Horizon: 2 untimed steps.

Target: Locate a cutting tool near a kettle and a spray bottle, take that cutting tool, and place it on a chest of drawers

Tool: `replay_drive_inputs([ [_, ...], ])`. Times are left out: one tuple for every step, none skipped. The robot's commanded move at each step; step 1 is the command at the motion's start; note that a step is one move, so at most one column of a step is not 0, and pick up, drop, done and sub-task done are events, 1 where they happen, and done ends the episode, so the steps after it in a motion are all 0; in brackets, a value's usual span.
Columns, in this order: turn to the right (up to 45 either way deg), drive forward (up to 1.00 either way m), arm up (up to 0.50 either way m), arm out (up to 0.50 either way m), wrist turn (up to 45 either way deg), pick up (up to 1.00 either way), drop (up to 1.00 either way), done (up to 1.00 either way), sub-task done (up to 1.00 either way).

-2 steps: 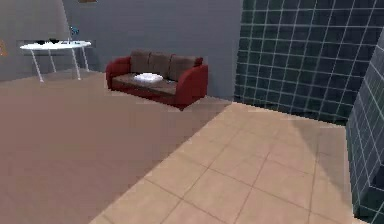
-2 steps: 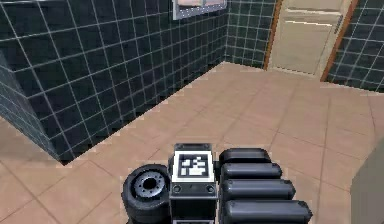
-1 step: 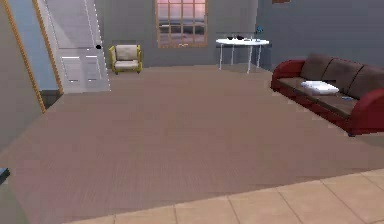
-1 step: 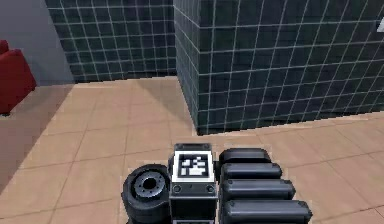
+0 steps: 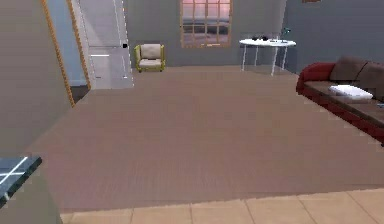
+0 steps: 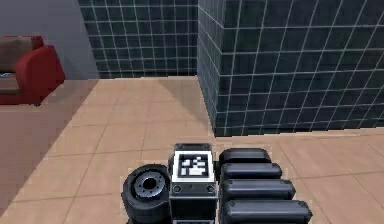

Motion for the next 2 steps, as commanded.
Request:
replay_drive_inputs([
  [0.0, 0.85, 0.00, 0.00, 0.0, 0.00, 0.00, 0.00, 0.00],
  [-18.0, 0.00, 0.00, 0.00, 0.0, 0.00, 0.00, 0.00, 0.00],
])
